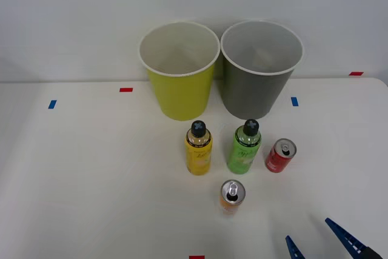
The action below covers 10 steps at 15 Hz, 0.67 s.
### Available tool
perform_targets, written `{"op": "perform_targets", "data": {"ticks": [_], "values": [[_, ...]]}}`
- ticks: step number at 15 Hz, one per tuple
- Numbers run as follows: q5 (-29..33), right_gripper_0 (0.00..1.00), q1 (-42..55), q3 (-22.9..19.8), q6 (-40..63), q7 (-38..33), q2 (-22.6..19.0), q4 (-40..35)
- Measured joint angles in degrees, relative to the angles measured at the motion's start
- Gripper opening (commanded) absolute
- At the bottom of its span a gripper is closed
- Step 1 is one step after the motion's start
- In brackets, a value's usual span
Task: Put cans in the gray bin, plastic bottles in the light green bin
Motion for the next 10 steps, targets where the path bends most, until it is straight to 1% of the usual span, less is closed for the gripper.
{"op": "perform_targets", "data": {"ticks": [10], "values": [[0.0,1.0,0.0,0.0,0.0,-0.01,0.0,0.0]]}}
